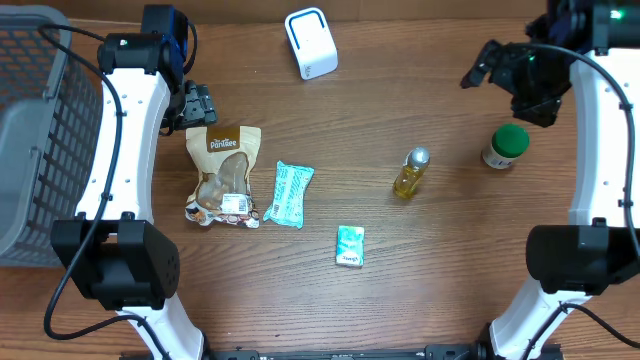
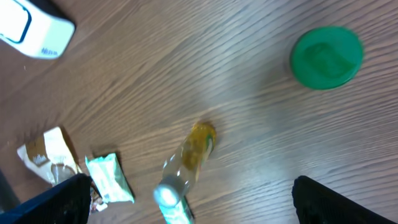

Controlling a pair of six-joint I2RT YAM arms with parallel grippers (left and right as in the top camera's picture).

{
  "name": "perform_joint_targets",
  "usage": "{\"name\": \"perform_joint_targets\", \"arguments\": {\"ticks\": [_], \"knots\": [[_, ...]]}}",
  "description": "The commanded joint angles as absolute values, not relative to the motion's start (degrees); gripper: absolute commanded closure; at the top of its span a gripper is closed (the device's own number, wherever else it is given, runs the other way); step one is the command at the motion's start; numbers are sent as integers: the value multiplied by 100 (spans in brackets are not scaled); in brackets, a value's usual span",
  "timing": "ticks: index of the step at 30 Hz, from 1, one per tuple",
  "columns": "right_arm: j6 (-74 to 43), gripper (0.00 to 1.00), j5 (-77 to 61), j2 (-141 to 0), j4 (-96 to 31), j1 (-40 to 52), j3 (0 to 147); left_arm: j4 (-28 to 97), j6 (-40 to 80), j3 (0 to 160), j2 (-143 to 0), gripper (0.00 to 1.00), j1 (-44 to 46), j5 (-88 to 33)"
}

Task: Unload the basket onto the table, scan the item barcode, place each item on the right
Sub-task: 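Move the right gripper left and down onto the yellow Vim bottle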

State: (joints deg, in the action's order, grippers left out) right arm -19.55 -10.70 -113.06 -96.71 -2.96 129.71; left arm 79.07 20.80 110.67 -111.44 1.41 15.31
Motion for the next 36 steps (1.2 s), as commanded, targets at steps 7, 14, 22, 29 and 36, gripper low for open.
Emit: {"name": "perform_joint_targets", "arguments": {"ticks": [7,14,22,29,36], "knots": [[-1975,0,-950,-11325,-9706,587,12932,7898,2056,11174,-11089,0,163,1601],[-1973,0,-950,-11325,-9706,976,12932,7900,2058,11174,-11089,1,163,1601],[-1977,0,-952,-11314,-9708,1192,12932,7900,2058,11174,-11089,0,163,1603],[-1977,0,-891,-11056,-9708,1581,12779,7900,2058,11174,-11089,0,163,1603],[-1999,0,-891,-10466,-9708,1688,12470,7898,2058,11174,-11089,0,163,1601]]}}
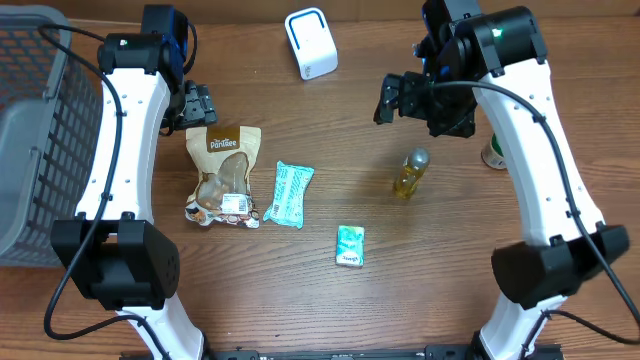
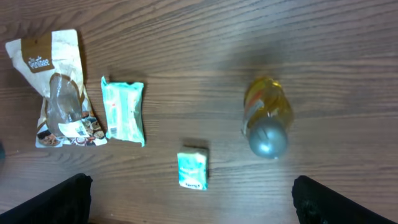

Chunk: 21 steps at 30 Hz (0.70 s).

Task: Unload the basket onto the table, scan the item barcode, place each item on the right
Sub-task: 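Move the right gripper left and down onto the yellow Vim bottle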

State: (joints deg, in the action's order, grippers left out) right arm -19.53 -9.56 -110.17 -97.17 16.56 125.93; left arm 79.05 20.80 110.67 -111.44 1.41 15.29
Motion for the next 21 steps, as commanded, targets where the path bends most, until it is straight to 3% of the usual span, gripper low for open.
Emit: {"name": "perform_joint_targets", "arguments": {"ticks": [1,10,21], "knots": [[-1997,0,-888,-10289,-9706,1688,12359,7898,2058,11174,-11089,1,163,1601],[-2456,0,-108,-9692,-9677,1688,11498,7900,2058,11174,-11089,0,163,1603],[-2556,0,-51,-9719,-8431,1688,9856,7898,2058,11174,-11089,1,163,1601]]}}
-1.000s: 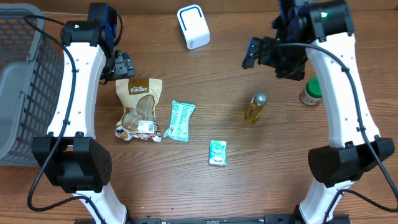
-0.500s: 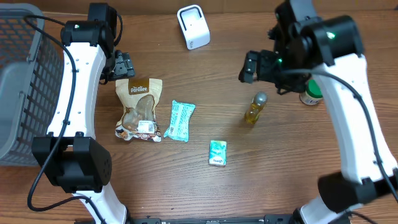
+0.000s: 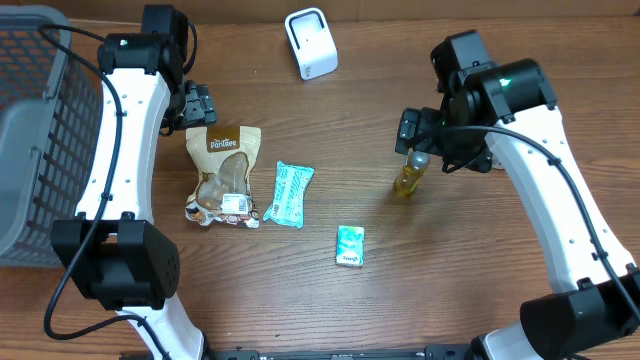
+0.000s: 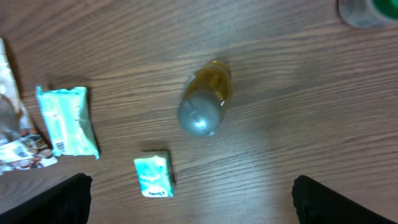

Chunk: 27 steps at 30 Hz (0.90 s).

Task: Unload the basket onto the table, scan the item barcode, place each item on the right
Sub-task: 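Move the right gripper left and down onto the yellow Vim bottle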

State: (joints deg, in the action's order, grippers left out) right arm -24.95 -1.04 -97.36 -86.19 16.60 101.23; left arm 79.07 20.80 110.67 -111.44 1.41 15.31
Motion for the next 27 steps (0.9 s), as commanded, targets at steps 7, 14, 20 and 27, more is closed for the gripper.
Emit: {"name": "perform_joint_targets", "arguments": {"ticks": [7,14,20,27], "knots": [[-2558,5,-263,-9721,-8248,1688,9804,7900,2056,11174,-11089,0,163,1603],[-2856,8,-242,-9721,-7660,1688,9282,7900,2058,11174,-11089,0,163,1601],[-2880,7,-165,-9754,-6842,1686,8606,7900,2056,11174,-11089,0,163,1601],[-3326,8,338,-9817,-6143,1686,8038,7900,2056,11174,-11089,0,163,1601]]}}
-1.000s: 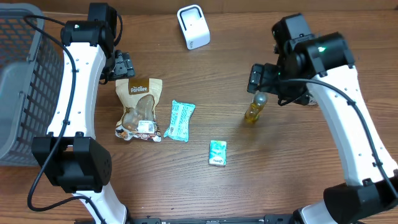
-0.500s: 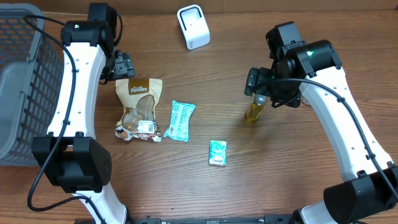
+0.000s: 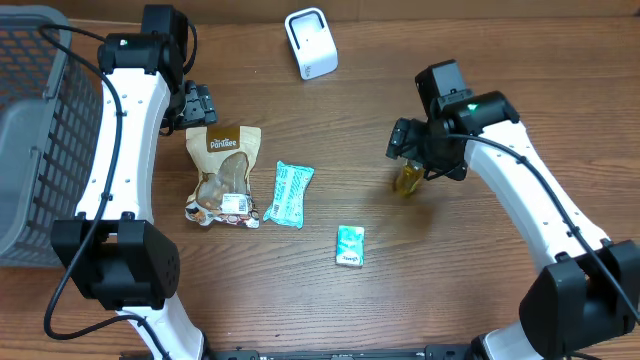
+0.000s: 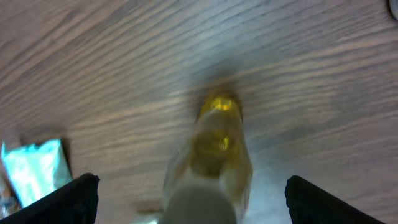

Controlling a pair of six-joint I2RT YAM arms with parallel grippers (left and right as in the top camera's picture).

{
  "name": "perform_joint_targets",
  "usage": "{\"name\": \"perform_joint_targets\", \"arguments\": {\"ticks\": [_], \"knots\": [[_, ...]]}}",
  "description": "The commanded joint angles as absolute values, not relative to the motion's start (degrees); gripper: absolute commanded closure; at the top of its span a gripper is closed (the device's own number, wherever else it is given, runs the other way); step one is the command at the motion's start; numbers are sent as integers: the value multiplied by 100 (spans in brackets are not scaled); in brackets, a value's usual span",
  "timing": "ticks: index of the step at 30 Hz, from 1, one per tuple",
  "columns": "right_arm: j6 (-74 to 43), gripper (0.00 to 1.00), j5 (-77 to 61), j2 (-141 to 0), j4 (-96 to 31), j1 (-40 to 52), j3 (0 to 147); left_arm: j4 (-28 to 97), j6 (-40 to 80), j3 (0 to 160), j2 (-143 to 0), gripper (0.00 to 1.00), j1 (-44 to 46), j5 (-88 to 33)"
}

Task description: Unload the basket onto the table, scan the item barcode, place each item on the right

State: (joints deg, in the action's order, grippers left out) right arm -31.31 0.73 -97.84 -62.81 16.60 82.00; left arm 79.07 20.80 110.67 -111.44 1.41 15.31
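A small bottle of yellow liquid with a silver cap [image 3: 407, 181] stands upright right of the table's middle. My right gripper [image 3: 420, 160] is open just over it. In the right wrist view the bottle [image 4: 216, 146] fills the centre, blurred, between the two dark fingertips [image 4: 65, 200], which stand wide on either side without touching it. The white scanner [image 3: 311, 43] sits at the back centre. My left gripper [image 3: 198, 104] hovers at the top edge of a brown snack bag [image 3: 223, 175]; its jaws are too dark to read.
A teal packet [image 3: 289, 193] lies beside the snack bag, and a small teal box [image 3: 349, 245] lies nearer the front. A grey wire basket [image 3: 40, 130] stands off the table's left side.
My right gripper has come down and slightly left, from above the bottle to around its cap, still open. The bottle now fills the wrist view. The left arm has not moved.
My right gripper was open at the back right near a green-lidded jar. Then it hung over the table behind the bottle, then right above the bottle looking down at its cap. Now it is low around the bottle. Left arm stayed still throughout.
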Motion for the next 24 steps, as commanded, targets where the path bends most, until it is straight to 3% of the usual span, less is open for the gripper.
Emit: {"name": "perform_joint_targets", "arguments": {"ticks": [1,16,20,24], "knots": [[-3328,11,338,-9817,-6066,1686,7977,7900,2058,11174,-11089,0,163,1601],[-3277,47,340,-9817,-6007,1688,7913,7900,2056,11174,-11089,0,163,1603],[-3227,49,340,-9817,-6005,1686,7913,7900,2056,11174,-11089,0,163,1601],[-2318,54,340,-9817,-6005,1688,7913,7898,2056,11174,-11089,0,163,1603]]}}
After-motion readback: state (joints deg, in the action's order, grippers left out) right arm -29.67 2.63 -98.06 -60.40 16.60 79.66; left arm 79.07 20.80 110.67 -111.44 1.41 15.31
